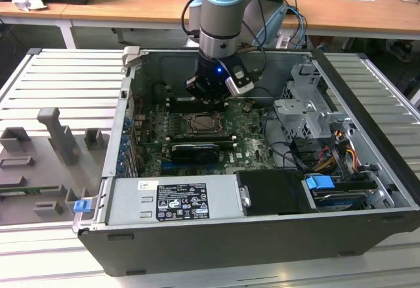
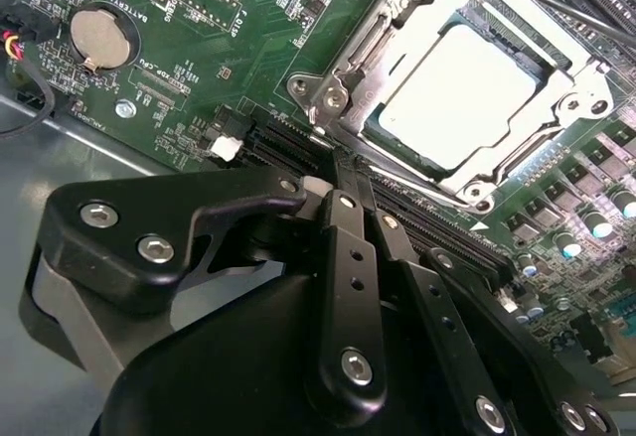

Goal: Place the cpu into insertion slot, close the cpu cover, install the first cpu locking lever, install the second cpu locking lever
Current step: 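Install the first cpu locking lever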

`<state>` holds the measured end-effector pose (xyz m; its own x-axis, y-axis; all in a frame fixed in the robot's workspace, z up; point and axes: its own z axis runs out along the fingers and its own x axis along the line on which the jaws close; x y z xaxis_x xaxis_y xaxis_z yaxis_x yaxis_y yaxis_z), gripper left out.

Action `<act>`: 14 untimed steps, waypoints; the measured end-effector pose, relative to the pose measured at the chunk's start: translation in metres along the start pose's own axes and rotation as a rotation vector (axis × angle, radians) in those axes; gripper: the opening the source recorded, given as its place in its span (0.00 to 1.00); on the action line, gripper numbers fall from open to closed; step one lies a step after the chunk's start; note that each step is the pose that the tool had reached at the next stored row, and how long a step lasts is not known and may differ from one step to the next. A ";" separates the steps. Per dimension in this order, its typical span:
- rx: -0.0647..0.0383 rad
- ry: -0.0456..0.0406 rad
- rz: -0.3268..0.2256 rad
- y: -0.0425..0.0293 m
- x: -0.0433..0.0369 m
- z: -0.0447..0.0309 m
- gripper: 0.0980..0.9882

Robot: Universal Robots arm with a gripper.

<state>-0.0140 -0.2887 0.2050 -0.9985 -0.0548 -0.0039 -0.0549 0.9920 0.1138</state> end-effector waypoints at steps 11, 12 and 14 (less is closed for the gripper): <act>0.011 0.0007 0.000 -0.0002 0.0001 0.0014 0.01; 0.011 0.0007 0.000 -0.0002 0.0001 0.0014 0.01; 0.011 0.0004 0.000 -0.0001 0.0000 0.0009 0.01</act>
<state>-0.0141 -0.2887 0.2041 -0.9985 -0.0547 -0.0034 -0.0548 0.9932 0.1032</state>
